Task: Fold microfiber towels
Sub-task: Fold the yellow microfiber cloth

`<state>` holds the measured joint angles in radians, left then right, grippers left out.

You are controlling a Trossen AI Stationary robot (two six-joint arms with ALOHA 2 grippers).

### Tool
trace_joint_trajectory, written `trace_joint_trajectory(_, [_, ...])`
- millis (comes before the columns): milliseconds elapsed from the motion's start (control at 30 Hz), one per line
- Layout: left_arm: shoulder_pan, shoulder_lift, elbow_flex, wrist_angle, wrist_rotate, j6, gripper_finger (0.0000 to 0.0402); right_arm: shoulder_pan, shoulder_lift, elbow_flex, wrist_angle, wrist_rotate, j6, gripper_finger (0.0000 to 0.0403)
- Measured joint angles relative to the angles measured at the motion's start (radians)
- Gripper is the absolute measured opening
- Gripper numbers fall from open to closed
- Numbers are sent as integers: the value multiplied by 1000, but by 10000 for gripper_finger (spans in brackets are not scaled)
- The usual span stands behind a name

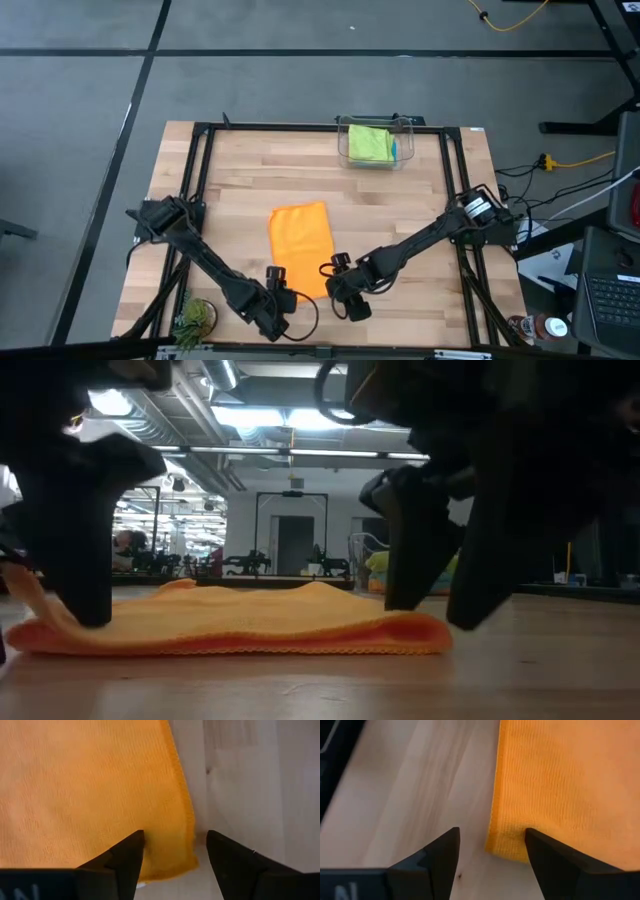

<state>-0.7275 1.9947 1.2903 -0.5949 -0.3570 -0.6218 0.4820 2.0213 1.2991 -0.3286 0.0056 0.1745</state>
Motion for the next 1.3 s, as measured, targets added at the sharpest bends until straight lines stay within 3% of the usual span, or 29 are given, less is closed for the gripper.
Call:
trace_joint_trajectory(200, [10,23,5,0,9,-7,210,0,39,2,6,11,-1,229])
trace_joint_trajectory(367, [8,25,5,-22,4,-5,208,3,82,6,13,98,-3,229])
trace_joint_trajectory(533, [3,27,7,-55,3,-6,180,6,85,6,9,103,-1,222])
trace_joint_trajectory(700, [-1,28,5,-69,-3,-5,123,21,85,5,9,116,1,172])
trace_joint_trajectory(967, [-1,28,2,-68,-7,0,8,47,87,3,9,157,32,20])
trace_joint_trajectory(1300, [3,29,62,-74,18,7,0,59,38,-5,-13,150,104,7])
